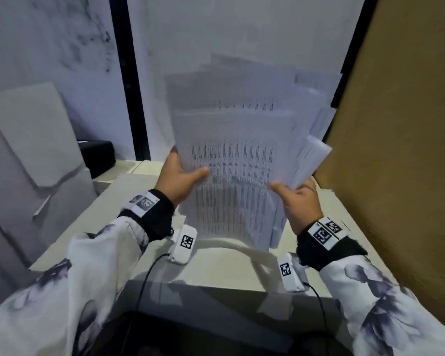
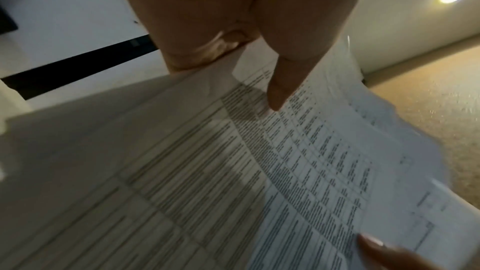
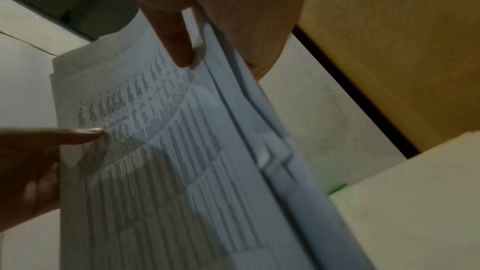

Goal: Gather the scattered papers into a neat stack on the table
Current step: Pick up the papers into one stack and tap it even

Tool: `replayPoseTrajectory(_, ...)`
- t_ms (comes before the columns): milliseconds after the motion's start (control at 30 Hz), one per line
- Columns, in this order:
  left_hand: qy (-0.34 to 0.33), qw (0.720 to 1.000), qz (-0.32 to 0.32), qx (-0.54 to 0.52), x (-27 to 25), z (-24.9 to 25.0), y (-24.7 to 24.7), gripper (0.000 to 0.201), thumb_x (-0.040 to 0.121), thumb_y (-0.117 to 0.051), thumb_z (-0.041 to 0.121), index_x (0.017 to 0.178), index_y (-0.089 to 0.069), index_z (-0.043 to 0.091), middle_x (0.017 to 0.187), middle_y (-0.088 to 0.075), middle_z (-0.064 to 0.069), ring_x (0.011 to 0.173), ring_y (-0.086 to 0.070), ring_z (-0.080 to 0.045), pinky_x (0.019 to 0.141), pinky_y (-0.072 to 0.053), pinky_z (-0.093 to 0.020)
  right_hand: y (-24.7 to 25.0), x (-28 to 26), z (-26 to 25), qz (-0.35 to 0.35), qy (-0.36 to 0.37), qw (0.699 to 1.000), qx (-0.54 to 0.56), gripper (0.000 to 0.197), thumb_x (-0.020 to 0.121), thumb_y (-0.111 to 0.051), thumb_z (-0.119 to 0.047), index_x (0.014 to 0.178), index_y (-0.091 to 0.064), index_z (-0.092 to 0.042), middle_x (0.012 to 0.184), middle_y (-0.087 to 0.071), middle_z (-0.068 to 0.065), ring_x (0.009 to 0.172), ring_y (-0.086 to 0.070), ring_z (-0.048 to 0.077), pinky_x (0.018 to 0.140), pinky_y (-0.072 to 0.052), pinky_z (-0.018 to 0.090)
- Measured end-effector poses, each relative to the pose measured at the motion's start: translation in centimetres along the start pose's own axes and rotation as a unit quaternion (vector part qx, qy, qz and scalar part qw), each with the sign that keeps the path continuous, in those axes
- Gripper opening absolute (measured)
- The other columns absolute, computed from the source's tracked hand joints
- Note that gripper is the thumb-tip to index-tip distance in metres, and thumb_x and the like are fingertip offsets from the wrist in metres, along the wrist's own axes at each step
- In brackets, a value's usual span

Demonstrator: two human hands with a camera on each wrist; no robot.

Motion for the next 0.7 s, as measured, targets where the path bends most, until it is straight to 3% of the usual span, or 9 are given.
replayPoseTrajectory(100,0.022,0.999,0.004,-0.024,-1.4,-2.3,-0.1,0.080,0.070,-0.087,0.021,0.136,-0.044,0.015,0.128,-0.066,-0.008,0.116,-0.067,-0.024,0.099,-0.055,-0.050,-0.5,-0.9,1.8,0.008,-0.027,1.000,0.011,0.033,0.089,-0.069,0.008,0.118,-0.065,-0.006,0.104,-0.075,0.005,0.095,-0.074,0.020,0.087,-0.062,0.034)
replayPoseTrajectory(200,0.041,0.999,-0.002,-0.023,-2.4,-4.0,-0.6,0.063,0.079,-0.083,0.010,0.129,-0.044,0.016,0.121,-0.068,-0.009,0.107,-0.070,-0.024,0.092,-0.059,-0.047,-0.5,-1.9,3.8,0.017,-0.057,0.998,0.014,0.039,0.088,-0.071,0.007,0.123,-0.062,-0.006,0.108,-0.074,0.002,0.099,-0.072,0.019,0.092,-0.060,0.040)
replayPoseTrajectory(300,0.067,0.998,-0.015,-0.015,-3.3,-5.1,-1.7,0.042,0.081,-0.079,0.009,0.116,-0.058,0.019,0.112,-0.070,-0.003,0.102,-0.069,-0.017,0.091,-0.058,-0.042,-0.6,-2.5,4.8,0.017,-0.078,0.997,0.011,0.038,0.089,-0.069,0.005,0.123,-0.061,-0.009,0.112,-0.073,0.004,0.106,-0.072,0.023,0.094,-0.059,0.044)
replayPoseTrajectory(400,0.074,0.996,-0.038,0.007,-4.2,-5.8,-3.0,0.031,0.083,-0.078,0.012,0.112,-0.067,0.009,0.105,-0.074,-0.006,0.095,-0.069,-0.017,0.084,-0.059,-0.041,-1.4,-2.7,5.1,0.022,-0.087,0.996,0.011,0.031,0.091,-0.064,0.008,0.116,-0.060,-0.010,0.106,-0.072,0.005,0.104,-0.071,0.027,0.085,-0.060,0.036)
replayPoseTrajectory(500,0.057,0.998,0.000,0.000,-4.0,-5.0,-2.7,0.031,0.085,-0.077,0.011,0.114,-0.067,0.007,0.104,-0.073,-0.007,0.096,-0.069,-0.020,0.079,-0.058,-0.033,-2.0,-2.3,4.1,0.026,-0.062,0.998,0.016,0.028,0.093,-0.059,0.007,0.115,-0.061,-0.009,0.105,-0.071,0.005,0.104,-0.070,0.024,0.077,-0.059,0.029)
replayPoseTrajectory(633,0.032,0.999,0.021,0.002,-3.0,-3.4,-1.2,0.045,0.085,-0.074,0.004,0.122,-0.051,0.016,0.105,-0.064,0.008,0.097,-0.063,-0.003,0.078,-0.053,-0.020,-2.1,-1.7,2.8,0.006,-0.028,0.999,0.018,0.031,0.095,-0.058,0.004,0.111,-0.061,-0.022,0.110,-0.071,-0.001,0.102,-0.070,0.012,0.078,-0.060,0.026)
replayPoseTrajectory(700,0.032,0.999,0.022,0.004,-3.2,-3.6,-0.9,0.055,0.085,-0.072,0.001,0.126,-0.042,0.019,0.108,-0.061,0.009,0.099,-0.060,0.000,0.080,-0.052,-0.019,-2.2,-2.0,3.3,-0.003,-0.031,1.000,0.000,0.034,0.094,-0.057,0.003,0.120,-0.059,-0.019,0.113,-0.069,0.002,0.102,-0.069,0.015,0.077,-0.059,0.029)
Point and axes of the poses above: each hand's wrist, its own x-axis towards the middle knuckle, its own y-axis out of the back of the hand, z = x × y, the point moved 4 cm from there along x, towards the middle knuckle
